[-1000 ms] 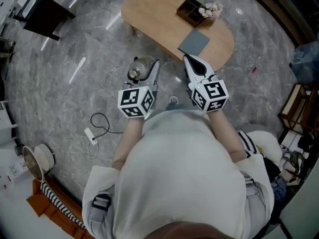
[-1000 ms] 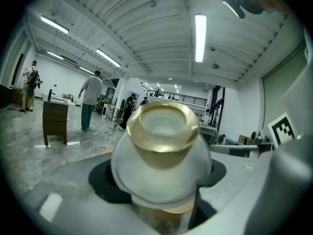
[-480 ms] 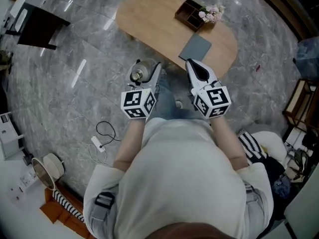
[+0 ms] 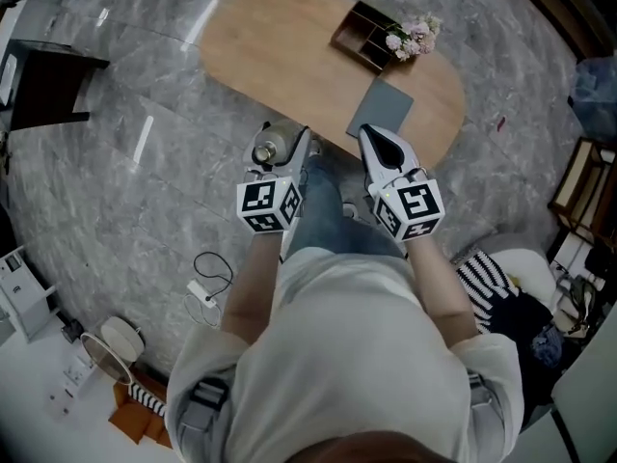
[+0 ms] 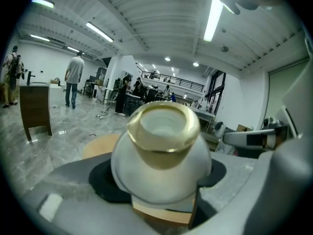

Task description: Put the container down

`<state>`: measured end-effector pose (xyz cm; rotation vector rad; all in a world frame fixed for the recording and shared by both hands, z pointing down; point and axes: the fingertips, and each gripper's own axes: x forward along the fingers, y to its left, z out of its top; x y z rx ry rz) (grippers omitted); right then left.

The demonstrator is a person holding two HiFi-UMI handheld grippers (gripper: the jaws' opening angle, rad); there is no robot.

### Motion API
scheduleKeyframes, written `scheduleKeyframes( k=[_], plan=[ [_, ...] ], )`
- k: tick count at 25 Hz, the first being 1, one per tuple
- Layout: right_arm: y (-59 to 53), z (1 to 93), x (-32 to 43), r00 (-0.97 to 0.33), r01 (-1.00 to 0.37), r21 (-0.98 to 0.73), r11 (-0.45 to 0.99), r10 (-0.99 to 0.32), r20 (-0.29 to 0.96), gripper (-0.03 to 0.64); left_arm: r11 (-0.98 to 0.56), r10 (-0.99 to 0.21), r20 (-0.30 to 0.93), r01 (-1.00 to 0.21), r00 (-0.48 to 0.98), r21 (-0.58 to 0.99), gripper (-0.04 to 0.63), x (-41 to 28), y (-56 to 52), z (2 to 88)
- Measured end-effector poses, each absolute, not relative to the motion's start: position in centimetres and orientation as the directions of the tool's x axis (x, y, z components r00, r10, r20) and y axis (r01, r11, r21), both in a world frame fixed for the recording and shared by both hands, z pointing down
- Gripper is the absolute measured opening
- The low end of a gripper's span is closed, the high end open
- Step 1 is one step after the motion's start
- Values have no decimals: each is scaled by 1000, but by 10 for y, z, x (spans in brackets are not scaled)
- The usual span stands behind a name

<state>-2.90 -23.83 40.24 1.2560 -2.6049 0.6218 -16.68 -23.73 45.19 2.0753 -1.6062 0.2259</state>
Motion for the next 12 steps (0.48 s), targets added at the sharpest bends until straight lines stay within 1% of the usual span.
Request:
scheduleKeyframes(
  k=[6,12],
  plan=[
    [-285,448,-40,-603,-798,-293,527,-696,389,0,-206,-826,457,-932,329,297,337,-171,-298,509],
    [-314,504,-43,-564,-826,-312,471,-697,442,0,-226,-785,507,-927,356,301,337,-170,-344,581]
  ],
)
